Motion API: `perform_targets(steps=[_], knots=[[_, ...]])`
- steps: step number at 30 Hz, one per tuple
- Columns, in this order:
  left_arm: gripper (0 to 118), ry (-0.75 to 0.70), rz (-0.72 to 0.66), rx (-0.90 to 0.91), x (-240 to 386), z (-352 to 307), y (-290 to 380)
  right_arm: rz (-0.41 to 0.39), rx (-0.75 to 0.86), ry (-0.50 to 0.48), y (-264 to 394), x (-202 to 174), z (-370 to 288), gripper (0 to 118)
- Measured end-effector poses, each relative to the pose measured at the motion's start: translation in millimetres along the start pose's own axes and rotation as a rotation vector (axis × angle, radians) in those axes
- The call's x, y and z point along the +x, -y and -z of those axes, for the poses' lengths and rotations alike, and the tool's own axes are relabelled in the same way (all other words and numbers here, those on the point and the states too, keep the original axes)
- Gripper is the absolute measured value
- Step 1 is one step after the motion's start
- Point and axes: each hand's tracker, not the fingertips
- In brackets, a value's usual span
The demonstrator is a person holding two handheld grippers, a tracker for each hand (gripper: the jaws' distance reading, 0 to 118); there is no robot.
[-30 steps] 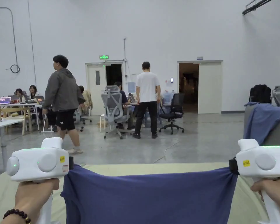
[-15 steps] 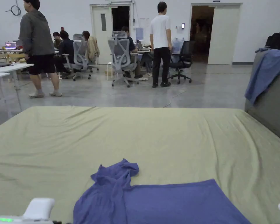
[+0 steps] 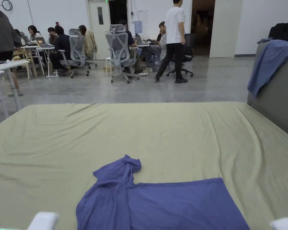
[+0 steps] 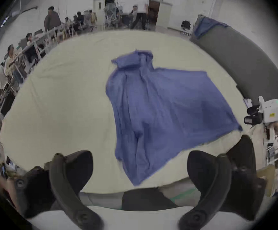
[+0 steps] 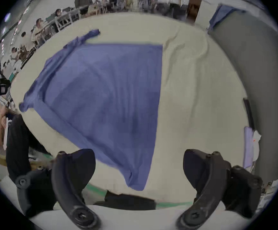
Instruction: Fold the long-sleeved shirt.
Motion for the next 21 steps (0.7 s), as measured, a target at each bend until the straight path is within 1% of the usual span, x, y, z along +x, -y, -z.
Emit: perform_targets(steps=[1, 2, 3, 4, 5, 7, 9, 10, 11, 12, 13, 14, 15, 16, 17, 18, 19, 21], knots=[[111, -0.016, -0.006, 0.028, 0.0, -8.5, -10.2, 0.013, 0.040, 0.010, -10.8, 0.8, -8.7, 106], [96, -0.030, -0.016, 0.069, 0.4, -14.1, -18.6, 0.032, 0.075, 0.016, -20.1, 1.4, -15.8, 96], [59, -0.039, -0.021, 0.134, 1.2, -19.4, -26.4, 0.057, 0.116, 0.006, -30.9, -0.9, -23.2, 66], [2, -0.041, 0.000, 0.186, 7.4, -24.1, -41.6, 0.060, 0.164, -0.032, -39.4, -1.2, -29.3, 16], [0, -0.036, 0.038, 0.202, 10.5, -23.5, -51.3, 0.059, 0.204, -0.057, -46.3, -2.0, -32.6, 0], [0, -0.092, 0.048, 0.191, 13.6, -16.8, -73.9, 0.088, 0.247, -0.055, -57.3, -10.5, -30.1, 0], [0, -0.045, 0.056, 0.214, 20.1, -1.7, -104.1, 0.055, 0.227, -0.059, -68.1, -18.3, -25.0, 0], [0, -0.060, 0.057, 0.235, 23.8, 8.6, -120.2, 0.046, 0.229, -0.058, -72.2, -22.6, -20.2, 0], [0, -0.066, 0.069, 0.254, 26.0, 19.6, -135.4, 0.042, 0.229, -0.057, -83.6, -15.8, -11.2, 0], [0, -0.059, 0.068, 0.260, 30.3, 36.1, -150.0, 0.040, 0.229, -0.060, -88.9, -16.7, -3.3, 0], [0, -0.056, 0.050, 0.270, 30.3, 54.5, -169.9, 0.040, 0.224, -0.072, -93.5, -17.5, 5.2, 0], [5, -0.075, -0.005, 0.304, 29.1, 72.5, -188.5, 0.039, 0.217, -0.089, -97.5, -18.3, 13.7, 0], [27, -0.079, -0.038, 0.346, 26.9, 94.7, -210.3, 0.033, 0.206, -0.113, -107.5, -12.3, 24.8, 0], [63, -0.084, -0.047, 0.340, 22.2, 123.4, -235.8, 0.028, 0.197, -0.128, -113.0, -11.6, 36.6, 0], [104, -0.088, -0.036, 0.316, 17.9, 151.2, -258.1, 0.030, 0.193, -0.136, -117.3, -11.1, 47.3, 0], [118, -0.098, -0.040, 0.280, 14.6, 181.0, -277.3, 0.041, 0.190, -0.139, -121.6, -10.8, 59.0, 0], [118, -0.106, -0.039, 0.284, 11.8, 209.0, -294.0, 0.049, 0.188, -0.140, -129.3, -4.4, 70.5, 0], [118, -0.138, -0.035, 0.226, 5.1, 267.1, -319.5, 0.054, 0.179, -0.150, -135.5, -3.9, 90.9, 0]])
